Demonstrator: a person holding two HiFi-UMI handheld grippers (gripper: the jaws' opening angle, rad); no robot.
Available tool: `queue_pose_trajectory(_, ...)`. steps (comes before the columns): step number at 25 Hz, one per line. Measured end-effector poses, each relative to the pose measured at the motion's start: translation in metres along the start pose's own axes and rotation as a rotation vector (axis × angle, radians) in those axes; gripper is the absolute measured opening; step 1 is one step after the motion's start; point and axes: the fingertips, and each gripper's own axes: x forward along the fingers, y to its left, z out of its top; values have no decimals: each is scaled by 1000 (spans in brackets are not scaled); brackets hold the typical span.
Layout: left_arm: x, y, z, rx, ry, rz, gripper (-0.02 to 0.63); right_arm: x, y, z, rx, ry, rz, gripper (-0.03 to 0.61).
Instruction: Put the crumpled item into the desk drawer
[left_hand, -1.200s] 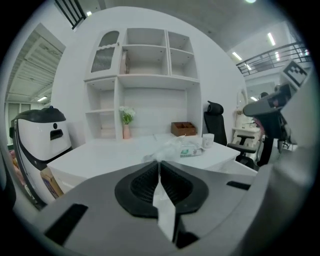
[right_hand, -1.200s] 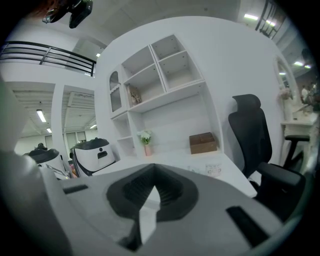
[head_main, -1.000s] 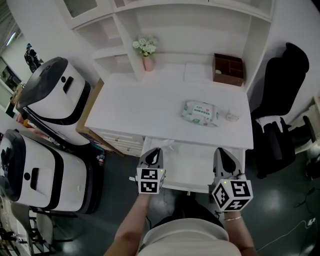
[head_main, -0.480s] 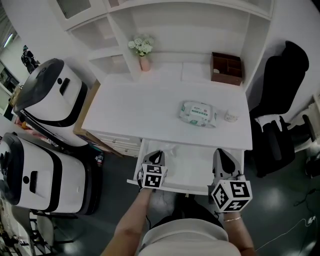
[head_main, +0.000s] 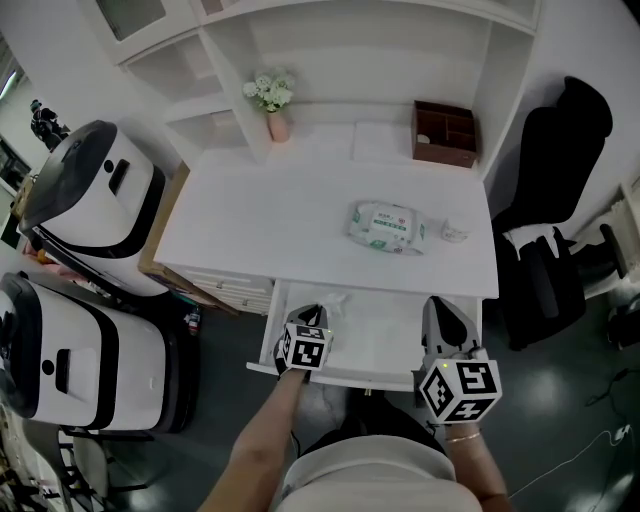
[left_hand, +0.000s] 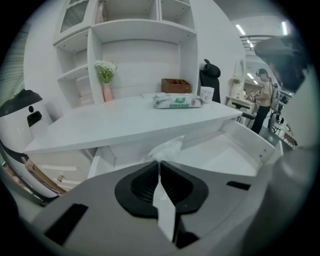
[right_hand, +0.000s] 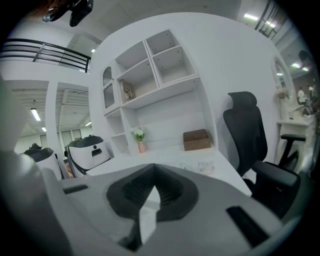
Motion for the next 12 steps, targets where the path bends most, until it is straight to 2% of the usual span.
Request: queue_pose_trajectory(12,27,0,-31,-50,171,-21,8,0,-9,-7,5,22,-11,2)
